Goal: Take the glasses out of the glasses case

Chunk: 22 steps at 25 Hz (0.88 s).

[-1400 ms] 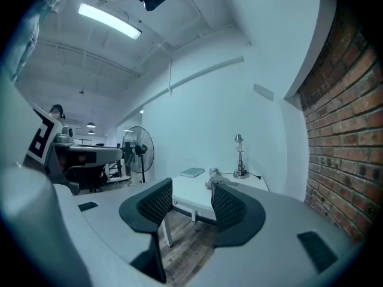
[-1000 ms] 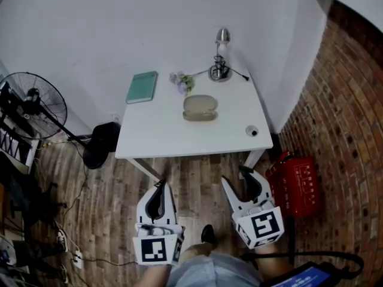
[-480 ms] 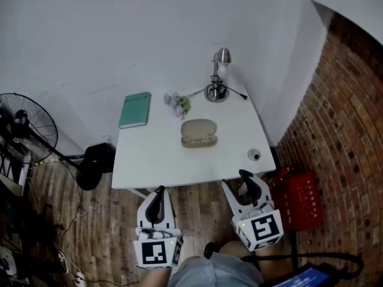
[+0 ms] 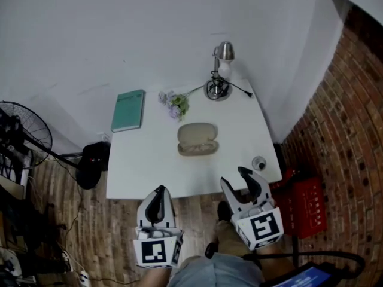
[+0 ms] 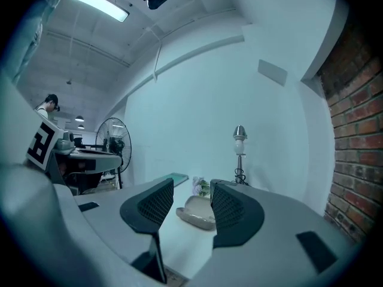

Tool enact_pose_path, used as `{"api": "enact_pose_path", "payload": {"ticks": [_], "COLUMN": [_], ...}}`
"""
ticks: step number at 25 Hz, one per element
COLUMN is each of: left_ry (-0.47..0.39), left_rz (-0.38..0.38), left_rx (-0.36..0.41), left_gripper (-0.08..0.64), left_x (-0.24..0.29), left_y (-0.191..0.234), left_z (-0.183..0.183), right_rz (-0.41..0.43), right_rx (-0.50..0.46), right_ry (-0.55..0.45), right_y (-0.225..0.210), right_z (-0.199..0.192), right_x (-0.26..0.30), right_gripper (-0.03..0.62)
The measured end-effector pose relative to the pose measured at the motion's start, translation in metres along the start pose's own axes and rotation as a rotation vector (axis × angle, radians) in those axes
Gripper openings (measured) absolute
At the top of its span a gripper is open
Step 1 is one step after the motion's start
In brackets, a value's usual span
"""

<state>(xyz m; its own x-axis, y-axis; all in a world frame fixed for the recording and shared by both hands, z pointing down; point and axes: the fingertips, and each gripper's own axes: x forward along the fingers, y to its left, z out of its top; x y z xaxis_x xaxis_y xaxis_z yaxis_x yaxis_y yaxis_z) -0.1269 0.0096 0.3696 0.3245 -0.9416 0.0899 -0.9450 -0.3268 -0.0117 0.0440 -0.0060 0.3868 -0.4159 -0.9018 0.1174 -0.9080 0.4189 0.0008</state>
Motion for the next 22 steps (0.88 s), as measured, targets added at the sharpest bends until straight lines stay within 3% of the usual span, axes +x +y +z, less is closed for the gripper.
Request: {"api": "enact_pose_path", "payload": {"ticks": [4,11,22], "left_ry": [0.022,0.007,-0.010], "left_rz": [0.024,0.084,0.214], "left_rx": [0.013,0.079,0.066], "left_gripper": [0.006,0.006,0.006], "left_x": [0.048,0.128,0.171], "left_y": [0.001,0.002,0.033], "left_z": [0.002,0.030,0.048], "right_rz": [0.037,0.208,0.383], "right_rx": [-0.029,-0.039,-0.056], "right_ry": [0.016,0.014,0.038], "right_y": [-0.032,-0.062,-0.066], "right_z": [-0.003,0.007,0.015], "right_x": [0.038,0.110,0.185], "right_gripper": [0.209,0.206,0.209]}}
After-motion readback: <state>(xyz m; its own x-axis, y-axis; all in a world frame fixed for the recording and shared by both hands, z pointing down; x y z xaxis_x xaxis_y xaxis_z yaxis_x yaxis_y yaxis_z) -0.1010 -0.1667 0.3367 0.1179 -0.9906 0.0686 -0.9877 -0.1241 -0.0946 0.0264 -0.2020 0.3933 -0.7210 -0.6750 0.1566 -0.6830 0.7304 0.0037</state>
